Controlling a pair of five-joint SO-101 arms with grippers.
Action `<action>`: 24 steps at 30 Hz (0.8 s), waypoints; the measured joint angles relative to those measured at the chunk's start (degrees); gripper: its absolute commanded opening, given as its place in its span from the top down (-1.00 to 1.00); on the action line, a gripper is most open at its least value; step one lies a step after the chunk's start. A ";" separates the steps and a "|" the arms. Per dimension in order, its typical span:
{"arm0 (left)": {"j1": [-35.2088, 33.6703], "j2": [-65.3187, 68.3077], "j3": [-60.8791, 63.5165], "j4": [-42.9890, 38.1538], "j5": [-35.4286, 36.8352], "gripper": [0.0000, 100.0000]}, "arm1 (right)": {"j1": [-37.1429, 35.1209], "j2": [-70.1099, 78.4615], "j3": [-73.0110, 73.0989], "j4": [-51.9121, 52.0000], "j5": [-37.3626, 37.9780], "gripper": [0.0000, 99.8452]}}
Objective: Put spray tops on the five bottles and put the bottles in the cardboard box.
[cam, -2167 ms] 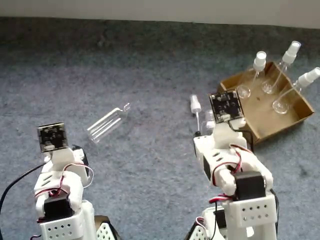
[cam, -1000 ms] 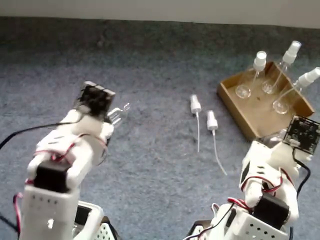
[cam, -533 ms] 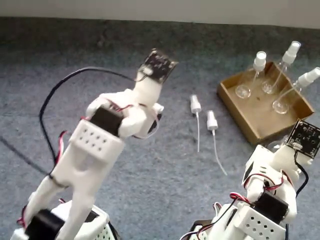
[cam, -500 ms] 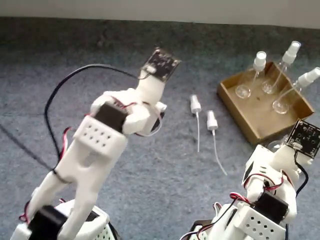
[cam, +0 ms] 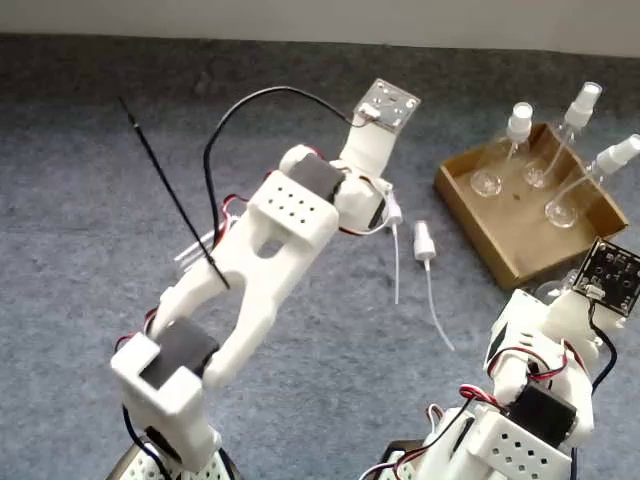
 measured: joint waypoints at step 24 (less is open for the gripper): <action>-0.09 29.45 -29.36 -0.09 13.80 0.72 | 0.00 0.00 1.93 -0.09 -0.09 0.69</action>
